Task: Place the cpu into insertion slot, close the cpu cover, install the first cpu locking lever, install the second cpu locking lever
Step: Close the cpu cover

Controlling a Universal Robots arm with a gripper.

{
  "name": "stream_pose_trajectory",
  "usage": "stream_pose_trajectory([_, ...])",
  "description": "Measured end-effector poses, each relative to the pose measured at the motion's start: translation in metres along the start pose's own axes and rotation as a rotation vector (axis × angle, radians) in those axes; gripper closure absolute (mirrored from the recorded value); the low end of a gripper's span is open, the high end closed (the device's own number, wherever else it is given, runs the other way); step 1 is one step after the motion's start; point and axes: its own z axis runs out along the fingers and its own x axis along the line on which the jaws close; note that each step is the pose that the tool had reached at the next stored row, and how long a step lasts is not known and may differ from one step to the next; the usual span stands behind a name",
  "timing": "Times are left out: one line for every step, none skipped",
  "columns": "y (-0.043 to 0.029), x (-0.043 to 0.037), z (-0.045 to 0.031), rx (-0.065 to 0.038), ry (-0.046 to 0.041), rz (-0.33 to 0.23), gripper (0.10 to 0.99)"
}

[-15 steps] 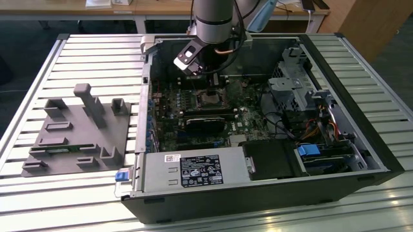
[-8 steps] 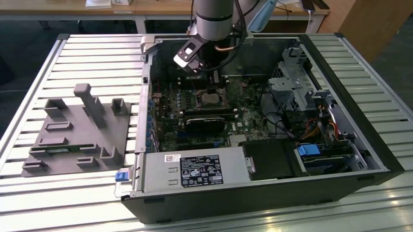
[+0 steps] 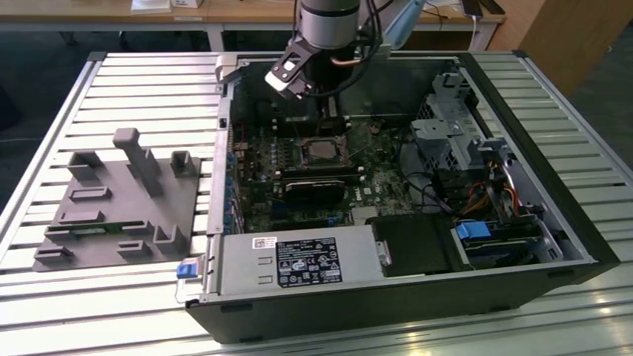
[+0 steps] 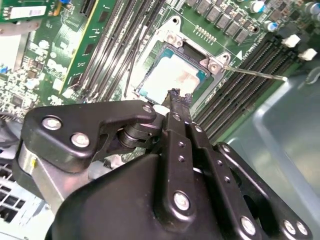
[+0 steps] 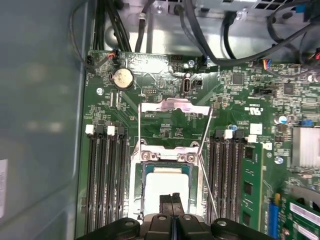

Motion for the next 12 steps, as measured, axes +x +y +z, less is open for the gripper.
stream_pose_trajectory([0.0001,-0.0001,-0.0026,0.0,0.0,0.0,0.98])
stream_pose_trajectory([0.0002,-0.0002,-0.0044,0.001,0.0,0.0,0.98])
stream_pose_trajectory([0.0002,-0.0003,-0.0054,0.001,0.0001,0.0,0.98])
stream_pose_trajectory([0.0002,-0.0006,-0.0054,0.001,0.0003,0.0,0.98])
stream_pose_trajectory([0.0002,-0.0013,-0.0054,0.001,0.0003,0.0,0.98])
stream_pose_trajectory([0.0002,-0.002,-0.0054,0.001,0.0001,0.0,0.98])
stream_pose_trajectory([0.0001,-0.0027,-0.0054,0.001,0.0002,0.0,0.98])
stream_pose_trajectory([0.0001,-0.0038,-0.0053,0.001,0.0002,0.0,0.98])
stream_pose_trajectory([0.0001,-0.005,-0.0053,0.001,0.0001,0.0,0.98])
stream_pose_trajectory([0.0,-0.0061,-0.0053,0.001,0.0001,0.0,0.98])
stream_pose_trajectory([0.0,-0.0069,-0.0053,0.001,0.0001,0.0,0.98])
stream_pose_trajectory([0.0004,-0.0074,-0.0052,0.002,0.0002,0.0,0.98])
